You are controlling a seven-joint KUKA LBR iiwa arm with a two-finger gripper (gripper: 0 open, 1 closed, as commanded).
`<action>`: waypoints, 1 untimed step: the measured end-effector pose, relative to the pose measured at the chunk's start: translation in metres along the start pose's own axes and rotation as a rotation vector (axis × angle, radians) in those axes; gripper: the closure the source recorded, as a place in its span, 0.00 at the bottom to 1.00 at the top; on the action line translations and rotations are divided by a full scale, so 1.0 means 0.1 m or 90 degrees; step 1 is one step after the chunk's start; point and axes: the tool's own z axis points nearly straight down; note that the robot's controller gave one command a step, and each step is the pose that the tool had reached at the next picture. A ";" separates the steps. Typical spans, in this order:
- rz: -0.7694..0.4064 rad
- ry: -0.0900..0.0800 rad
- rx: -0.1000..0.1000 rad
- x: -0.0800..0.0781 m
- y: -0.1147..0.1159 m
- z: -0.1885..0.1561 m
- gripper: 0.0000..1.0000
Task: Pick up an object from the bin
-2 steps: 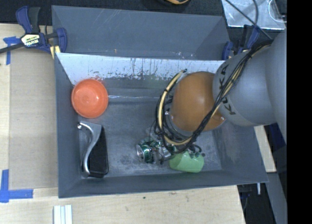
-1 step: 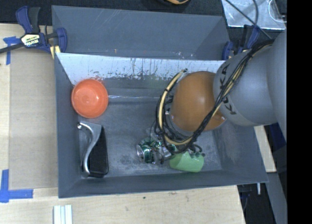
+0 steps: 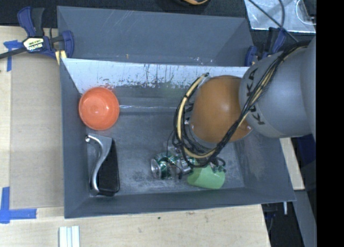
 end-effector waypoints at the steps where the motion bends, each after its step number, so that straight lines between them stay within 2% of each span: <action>1: 0.000 -0.003 0.001 -0.01 0.00 -0.18 1.00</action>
Offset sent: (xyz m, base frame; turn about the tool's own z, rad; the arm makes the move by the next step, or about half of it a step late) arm 0.0001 0.0000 0.0215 0.0000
